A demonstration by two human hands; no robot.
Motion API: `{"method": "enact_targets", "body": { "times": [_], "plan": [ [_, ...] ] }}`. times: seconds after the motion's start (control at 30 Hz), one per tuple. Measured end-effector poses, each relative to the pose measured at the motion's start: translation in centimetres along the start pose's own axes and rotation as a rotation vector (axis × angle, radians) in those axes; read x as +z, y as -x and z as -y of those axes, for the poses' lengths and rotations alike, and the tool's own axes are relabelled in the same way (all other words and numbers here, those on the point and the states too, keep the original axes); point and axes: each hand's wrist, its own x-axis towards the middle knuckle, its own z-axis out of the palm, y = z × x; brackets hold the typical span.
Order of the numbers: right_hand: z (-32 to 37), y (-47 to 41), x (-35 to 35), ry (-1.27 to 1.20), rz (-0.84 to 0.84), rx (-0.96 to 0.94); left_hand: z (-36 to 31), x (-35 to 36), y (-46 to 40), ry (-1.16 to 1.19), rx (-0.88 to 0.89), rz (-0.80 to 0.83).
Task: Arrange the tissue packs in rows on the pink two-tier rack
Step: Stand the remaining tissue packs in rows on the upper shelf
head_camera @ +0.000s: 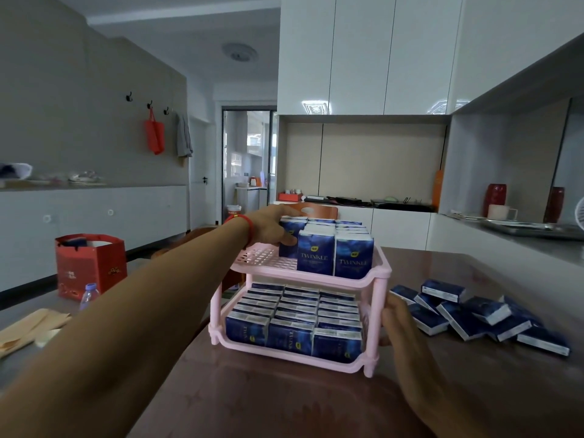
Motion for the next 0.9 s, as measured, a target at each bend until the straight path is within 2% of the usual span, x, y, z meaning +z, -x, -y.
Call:
{"method": "enact_targets", "body": {
  "times": [0.07, 0.2, 0.37, 0.47, 0.53, 0.6, 0.67, 0.73, 0.83, 0.9],
  "plan": [
    [2.2, 1.8, 0.3, 0.094, -0.039, -0.039, 0.0, 0.1, 0.1, 0.021, -0.006, 0.015],
    [5.8, 5.7, 1.7, 0.05, 0.009, -0.153, 0.0, 0.0, 0.3, 0.094, -0.032, 0.035],
    [5.8, 6.0, 1.4, 0.082, -0.011, -0.154, -0.4, -0.2, 1.4, 0.102, -0.016, 0.055],
    [5.0, 5.8, 1.0, 0.107, -0.027, -0.171, -1.7, -0.2, 3.1, 0.113, -0.006, -0.011],
    [5.1, 5.9, 0.8, 0.103, -0.058, -0.167, -2.3, -0.4, 4.5, 0.074, 0.043, -0.204],
    [5.2, 5.9, 0.7, 0.132, -0.094, -0.145, -2.7, -0.1, 5.8, -0.015, 0.127, -0.545],
    [5.2, 5.6, 0.7, 0.177, -0.104, -0.113, -3.8, 1.3, 7.8, 0.022, 0.256, -0.852],
    [5.4, 5.6, 0.7, 0.205, -0.149, -0.051, -6.0, 4.3, 11.1, 0.126, 0.42, -0.975],
    [5.5, 5.8, 0.1, 0.28, -0.249, -0.001, -8.9, 10.8, 15.5, 0.197, 0.626, -0.838],
    [5.6, 6.3, -1.0, 0.337, -0.316, 0.034, -9.6, 15.4, 16.4, 0.239, 0.64, -0.666]
  ]
}}
